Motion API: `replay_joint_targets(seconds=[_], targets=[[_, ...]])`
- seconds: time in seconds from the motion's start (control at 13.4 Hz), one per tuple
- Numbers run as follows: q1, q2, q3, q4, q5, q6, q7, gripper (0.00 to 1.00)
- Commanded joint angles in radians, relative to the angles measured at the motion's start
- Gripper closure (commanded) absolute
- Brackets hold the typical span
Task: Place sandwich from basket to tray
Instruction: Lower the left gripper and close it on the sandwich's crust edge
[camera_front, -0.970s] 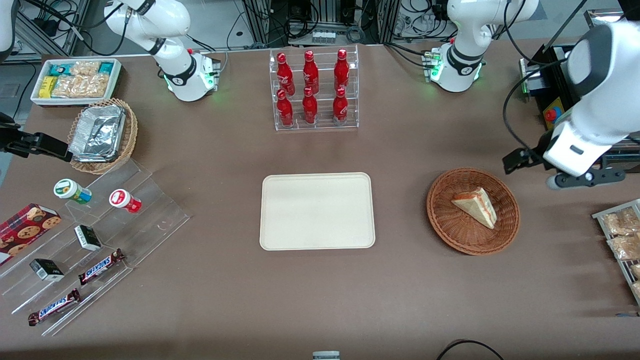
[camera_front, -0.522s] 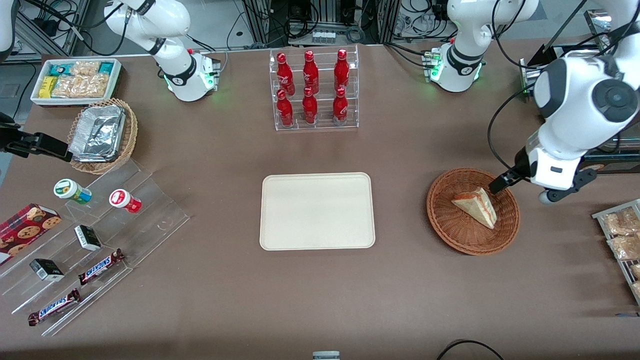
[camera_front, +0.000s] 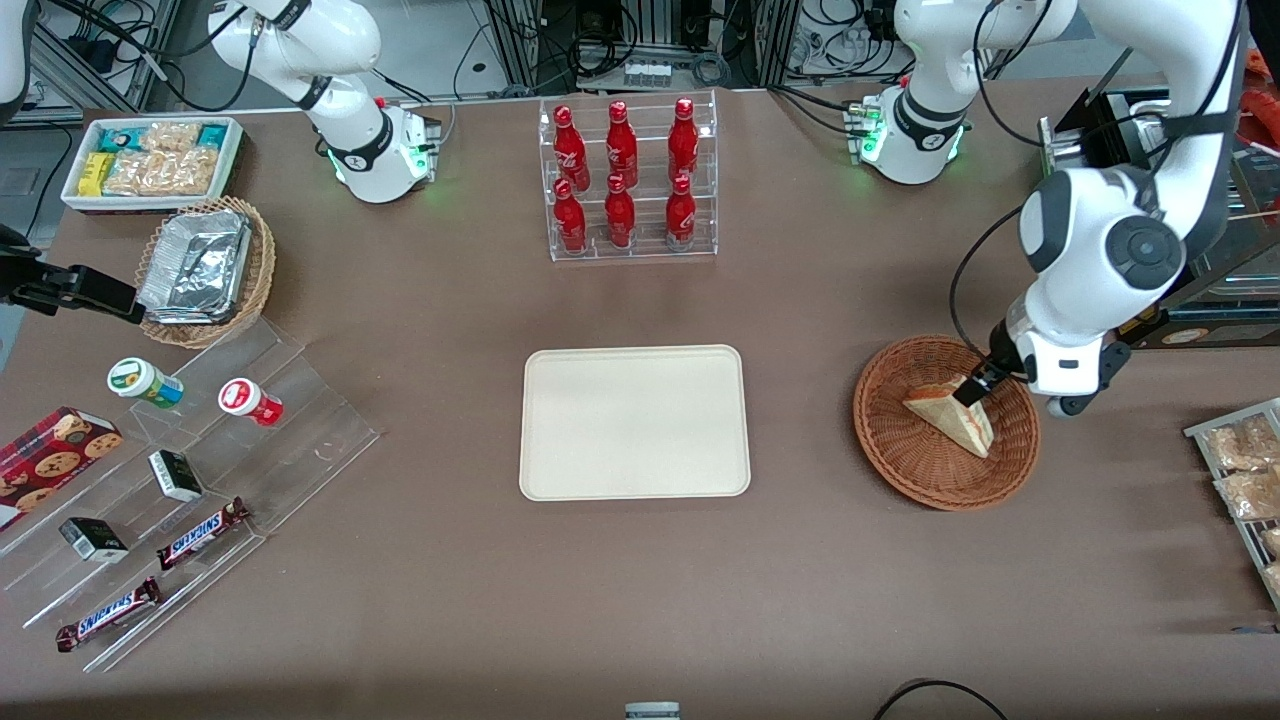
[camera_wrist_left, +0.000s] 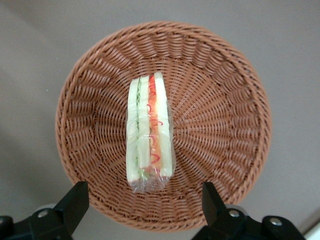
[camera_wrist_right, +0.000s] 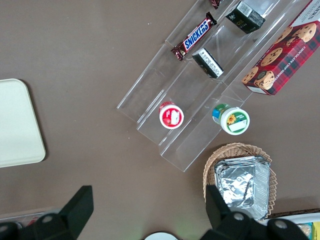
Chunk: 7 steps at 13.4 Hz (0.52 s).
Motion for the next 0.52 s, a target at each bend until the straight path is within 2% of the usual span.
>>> replay_joint_targets(seconds=[0.0,0.45], targets=[[0.006,0.023,-0.006,-0.014,0.017,0.043,-0.042,0.00],[0.006,0.103,-0.006,-0.026,0.017,0.137,-0.079,0.00]])
